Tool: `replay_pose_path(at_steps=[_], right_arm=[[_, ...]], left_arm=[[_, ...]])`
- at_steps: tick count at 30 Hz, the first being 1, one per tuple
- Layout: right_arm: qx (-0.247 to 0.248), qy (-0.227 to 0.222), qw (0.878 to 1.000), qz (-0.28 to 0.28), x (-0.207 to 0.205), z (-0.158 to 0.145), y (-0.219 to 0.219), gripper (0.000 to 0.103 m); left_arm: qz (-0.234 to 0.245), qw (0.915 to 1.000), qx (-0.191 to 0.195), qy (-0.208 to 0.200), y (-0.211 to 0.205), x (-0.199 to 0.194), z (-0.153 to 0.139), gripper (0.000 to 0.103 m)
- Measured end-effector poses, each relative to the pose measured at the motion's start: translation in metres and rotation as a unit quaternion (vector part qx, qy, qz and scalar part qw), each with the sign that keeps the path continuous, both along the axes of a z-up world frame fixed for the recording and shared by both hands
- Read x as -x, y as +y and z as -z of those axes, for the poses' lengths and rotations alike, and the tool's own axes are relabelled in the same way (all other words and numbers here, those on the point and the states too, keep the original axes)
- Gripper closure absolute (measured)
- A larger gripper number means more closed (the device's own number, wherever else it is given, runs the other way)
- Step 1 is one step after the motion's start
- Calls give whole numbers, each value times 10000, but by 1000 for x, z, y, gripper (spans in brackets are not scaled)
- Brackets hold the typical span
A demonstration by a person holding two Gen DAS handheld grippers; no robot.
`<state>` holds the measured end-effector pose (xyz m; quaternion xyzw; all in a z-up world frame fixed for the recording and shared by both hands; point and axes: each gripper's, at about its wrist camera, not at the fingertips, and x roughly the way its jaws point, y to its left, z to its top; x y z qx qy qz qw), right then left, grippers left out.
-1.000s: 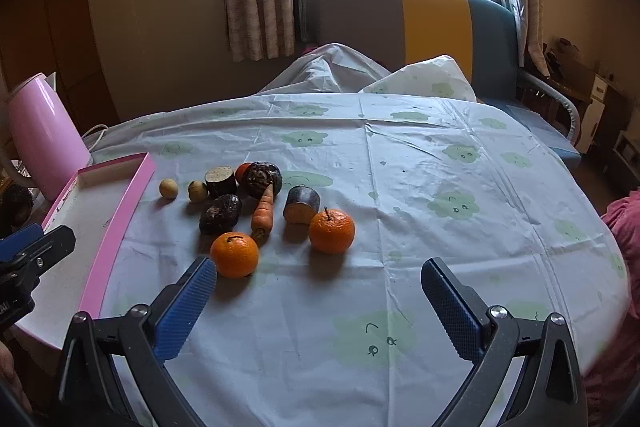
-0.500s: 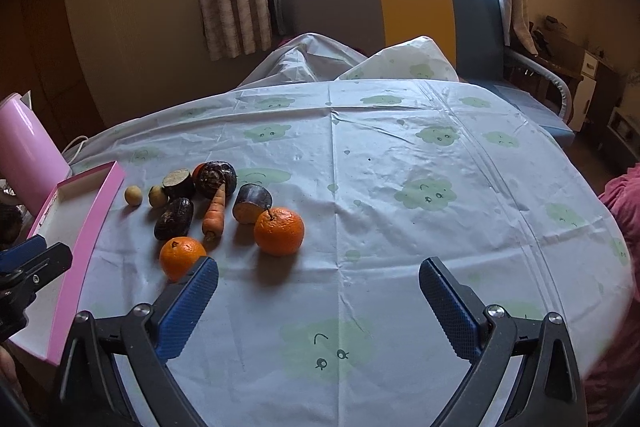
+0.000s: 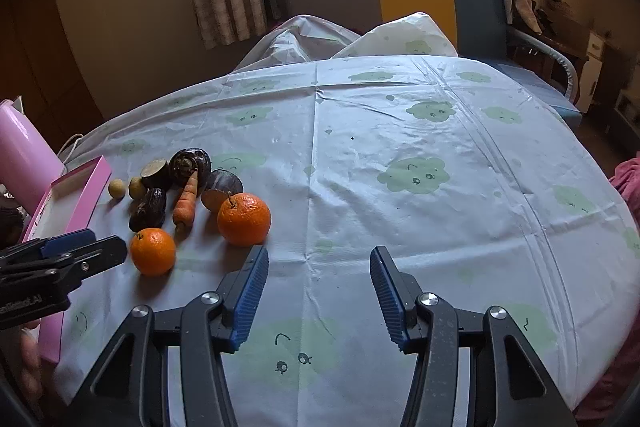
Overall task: Organize fruits
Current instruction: 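Grasp a mandarin orange with the left tool while the right tool grasps the brown cylinder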
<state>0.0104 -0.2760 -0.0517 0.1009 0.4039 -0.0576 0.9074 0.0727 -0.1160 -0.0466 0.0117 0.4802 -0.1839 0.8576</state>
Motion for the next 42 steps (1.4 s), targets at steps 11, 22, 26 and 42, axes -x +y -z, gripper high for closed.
replay_pose_path(at_steps=[11, 22, 26, 42], right_arm=[[-199, -14, 9991, -376, -10, 1, 8, 49], [-205, 10, 9938, -1091, -68, -11, 37, 49], [-133, 309, 9912, -1278, -98, -1, 50, 53], [90, 910, 9858, -1408, -128, 20, 60, 68]], left_arm=[[293, 9991, 292, 127, -4, 3, 21, 64], [-36, 9992, 326, -212, 33, 20, 7, 64], [-123, 9984, 462, -290, 43, 22, -4, 64], [-2518, 9676, -20, -170, 183, -6, -12, 57]])
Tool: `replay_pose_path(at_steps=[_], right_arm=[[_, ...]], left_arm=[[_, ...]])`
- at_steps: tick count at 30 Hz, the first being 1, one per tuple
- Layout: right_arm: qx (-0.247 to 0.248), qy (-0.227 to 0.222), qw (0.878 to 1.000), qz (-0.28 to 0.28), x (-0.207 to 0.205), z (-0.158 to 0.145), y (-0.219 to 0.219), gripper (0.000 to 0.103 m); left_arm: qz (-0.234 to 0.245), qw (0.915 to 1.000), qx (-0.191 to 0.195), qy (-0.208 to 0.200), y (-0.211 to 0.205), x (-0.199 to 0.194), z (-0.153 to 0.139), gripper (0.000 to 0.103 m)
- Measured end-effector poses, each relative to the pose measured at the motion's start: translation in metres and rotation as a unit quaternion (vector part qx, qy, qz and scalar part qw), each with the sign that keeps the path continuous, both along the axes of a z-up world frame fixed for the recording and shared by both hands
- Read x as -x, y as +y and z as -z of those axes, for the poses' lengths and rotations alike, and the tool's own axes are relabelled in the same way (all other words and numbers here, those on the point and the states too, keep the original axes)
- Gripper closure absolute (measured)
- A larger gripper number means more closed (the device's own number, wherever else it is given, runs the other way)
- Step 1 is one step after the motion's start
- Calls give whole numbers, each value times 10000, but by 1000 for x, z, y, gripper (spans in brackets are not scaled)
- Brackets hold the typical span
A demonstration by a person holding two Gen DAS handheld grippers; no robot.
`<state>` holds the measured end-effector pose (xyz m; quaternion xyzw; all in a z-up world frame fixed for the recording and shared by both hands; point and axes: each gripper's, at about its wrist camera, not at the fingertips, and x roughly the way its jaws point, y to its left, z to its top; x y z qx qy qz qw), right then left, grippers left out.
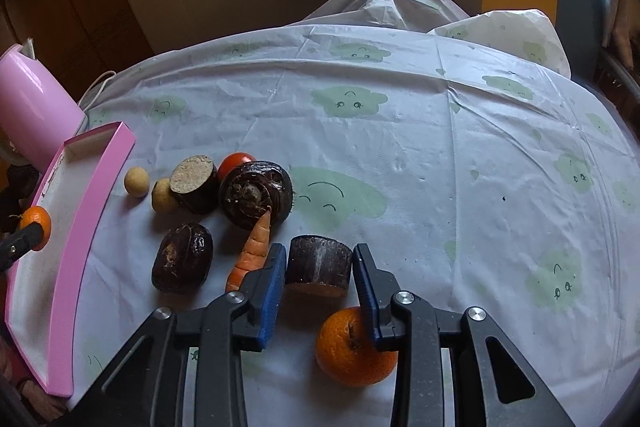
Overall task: Organize fruits
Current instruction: 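Grasp a mandarin orange with the left tool while the right tool grasps the brown cylinder, then lower the orange into the pink tray with the left tool while the right tool drops the cylinder there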
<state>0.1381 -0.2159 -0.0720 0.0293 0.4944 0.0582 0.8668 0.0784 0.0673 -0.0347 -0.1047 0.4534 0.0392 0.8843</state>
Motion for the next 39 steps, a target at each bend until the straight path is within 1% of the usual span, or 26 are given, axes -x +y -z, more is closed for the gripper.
replay_pose_path(at_steps=[1, 3, 6, 10, 12, 14, 17, 19, 21, 24, 28, 32, 34, 36, 37, 39], right_arm=[[33, -14, 10000, 19, 0, 0, 0, 68], [104, -27, 9999, -8, 1, 1, 2, 69], [212, -92, 9997, -44, 3, 0, 4, 69], [247, -219, 9995, -24, 6, -4, 6, 70], [247, -361, 9990, -23, 9, -11, 7, 70], [259, -535, 9982, -47, 11, -21, 12, 70], [159, -769, 9967, -217, 17, -39, 25, 70], [-28, -831, 9955, -457, 22, -48, 41, 70], [-102, -887, 9931, -757, 28, -55, 63, 70], [-433, -843, 9876, -1250, 36, -58, 100, 70], [-707, -677, 9774, -1872, 46, -56, 153, 70], [-735, -505, 9680, -2346, 55, -49, 198, 70], [-749, -340, 9653, -2478, 54, -43, 214, 69], [-641, -323, 9653, -2512, 56, -39, 224, 69], [-630, -325, 9654, -2509, 58, -37, 226, 68], [-674, -280, 9664, -2463, 60, -35, 226, 65]], left_arm=[[-91, 9999, 31, 29, 6, 2, 1, 48], [-185, 9998, 31, 22, 12, 6, 3, 41], [-184, 9998, -38, -46, 13, 16, 1, 41], [-186, 9998, 44, -86, 14, 27, -2, 41], [-238, 9997, -14, -100, 17, 31, -3, 41], [-310, 9995, 17, -102, 23, 35, -3, 41], [-408, 9991, 15, -102, 30, 40, -3, 41], [-439, 9989, -1, -141, 33, 43, -5, 40], [-493, 9986, -18, -179, 37, 45, -7, 39], [-493, 9984, 28, -264, 41, 50, -13, 39], [-529, 9978, 32, -388, 45, 56, -22, 39], [-626, 9969, 102, -468, 53, 61, -26, 39], [-658, 9965, 174, -492, 57, 63, -26, 39], [-649, 9965, 206, -490, 58, 64, -26, 39], [-639, 9966, 205, -484, 58, 65, -25, 39], [-604, 9966, 240, -499, 57, 66, -25, 39]])
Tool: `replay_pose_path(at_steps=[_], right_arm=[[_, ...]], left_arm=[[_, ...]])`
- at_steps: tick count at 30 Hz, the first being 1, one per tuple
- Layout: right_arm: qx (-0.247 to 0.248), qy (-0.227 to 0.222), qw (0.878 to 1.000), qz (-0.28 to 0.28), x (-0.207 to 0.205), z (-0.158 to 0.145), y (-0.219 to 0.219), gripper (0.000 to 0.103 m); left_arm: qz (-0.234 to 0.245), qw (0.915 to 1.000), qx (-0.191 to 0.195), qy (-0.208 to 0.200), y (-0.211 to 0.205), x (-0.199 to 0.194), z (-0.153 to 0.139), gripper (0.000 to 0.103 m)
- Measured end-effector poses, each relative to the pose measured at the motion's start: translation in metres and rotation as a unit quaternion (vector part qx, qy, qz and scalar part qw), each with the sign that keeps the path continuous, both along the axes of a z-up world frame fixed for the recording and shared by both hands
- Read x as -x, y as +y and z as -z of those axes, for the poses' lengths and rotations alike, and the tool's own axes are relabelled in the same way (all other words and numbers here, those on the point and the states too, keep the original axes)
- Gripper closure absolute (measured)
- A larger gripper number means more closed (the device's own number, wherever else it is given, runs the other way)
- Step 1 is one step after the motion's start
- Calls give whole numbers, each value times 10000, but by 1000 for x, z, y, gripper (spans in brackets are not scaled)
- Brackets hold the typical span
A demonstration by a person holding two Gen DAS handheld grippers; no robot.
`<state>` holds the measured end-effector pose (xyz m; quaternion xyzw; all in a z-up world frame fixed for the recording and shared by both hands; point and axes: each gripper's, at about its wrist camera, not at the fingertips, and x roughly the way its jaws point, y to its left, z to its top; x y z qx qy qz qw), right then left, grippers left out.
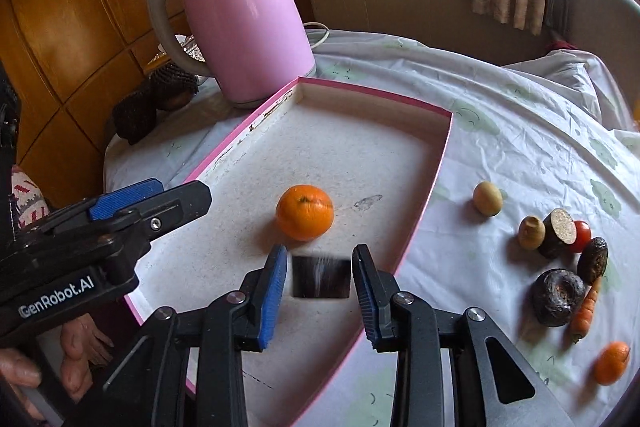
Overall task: Organize fruits
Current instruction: 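Lower the orange into the pink tray with the left tool while the right tool drops the cylinder there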
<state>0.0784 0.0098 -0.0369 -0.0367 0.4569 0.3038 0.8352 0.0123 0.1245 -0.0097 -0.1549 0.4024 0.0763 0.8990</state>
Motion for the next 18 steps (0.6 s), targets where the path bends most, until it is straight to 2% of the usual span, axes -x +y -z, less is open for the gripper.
replay_pose_path(at_steps=[1, 9, 18], right_arm=[[23, -8, 10000, 39, 1, 0, -2, 61], [49, -127, 9983, 558, 10, -5, -28, 60], [-24, -312, 9915, 1267, 25, -11, -77, 50]], left_arm=[[8, 10000, 5, -9, -1, 0, 0, 39], [181, 9998, -11, -54, -12, 2, -2, 39], [578, 9983, 6, -18, -36, 0, 0, 39]])
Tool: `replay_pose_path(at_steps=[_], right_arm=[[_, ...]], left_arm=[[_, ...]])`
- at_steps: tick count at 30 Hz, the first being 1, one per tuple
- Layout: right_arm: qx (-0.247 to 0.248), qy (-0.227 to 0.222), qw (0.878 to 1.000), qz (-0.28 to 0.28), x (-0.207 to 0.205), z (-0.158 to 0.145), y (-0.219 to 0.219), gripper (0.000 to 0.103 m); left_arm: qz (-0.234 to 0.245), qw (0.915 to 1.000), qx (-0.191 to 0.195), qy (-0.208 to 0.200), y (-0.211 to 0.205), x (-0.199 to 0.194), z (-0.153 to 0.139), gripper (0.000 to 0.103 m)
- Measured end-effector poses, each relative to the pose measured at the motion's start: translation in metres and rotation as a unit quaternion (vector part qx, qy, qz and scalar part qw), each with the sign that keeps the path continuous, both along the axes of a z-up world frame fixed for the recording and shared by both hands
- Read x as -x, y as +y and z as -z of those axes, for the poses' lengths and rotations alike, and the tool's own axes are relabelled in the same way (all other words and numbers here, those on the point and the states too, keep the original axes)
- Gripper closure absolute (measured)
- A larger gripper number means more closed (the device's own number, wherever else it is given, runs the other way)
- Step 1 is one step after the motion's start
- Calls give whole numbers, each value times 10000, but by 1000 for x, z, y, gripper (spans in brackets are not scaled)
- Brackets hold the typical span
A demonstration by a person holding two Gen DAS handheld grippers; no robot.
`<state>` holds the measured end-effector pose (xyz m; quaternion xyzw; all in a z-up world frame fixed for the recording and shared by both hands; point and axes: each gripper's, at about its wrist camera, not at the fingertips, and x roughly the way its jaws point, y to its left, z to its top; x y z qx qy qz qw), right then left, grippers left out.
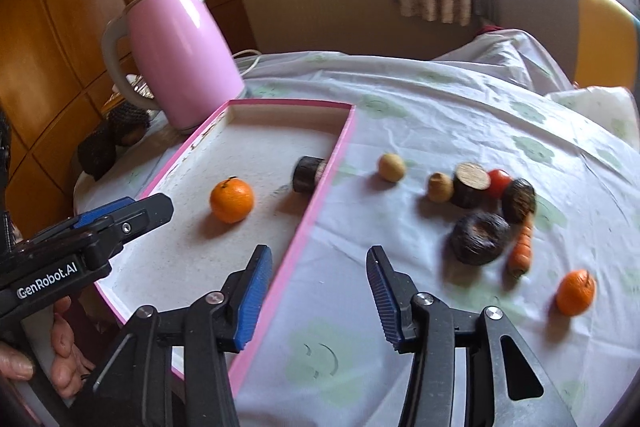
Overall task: Organize fruits
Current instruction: 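Lower the orange into the pink tray with the left tool while the right tool drops the cylinder there, then move the left tool to the tan round ball and grasp it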
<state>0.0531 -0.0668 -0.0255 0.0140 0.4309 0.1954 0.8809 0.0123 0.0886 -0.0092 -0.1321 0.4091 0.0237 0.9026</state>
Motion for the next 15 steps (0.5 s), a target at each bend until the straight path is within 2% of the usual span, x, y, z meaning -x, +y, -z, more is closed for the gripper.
replay_pose_path(at_steps=[10, 15], right_arm=[[247, 126, 9937, 1081, 13, 16, -70, 49], [313, 179, 9905, 1328, 13, 24, -90, 49]], left_arm=[[394, 9991, 84, 101, -28, -5, 2, 40], [788, 9967, 68, 176, -44, -12, 2, 40]])
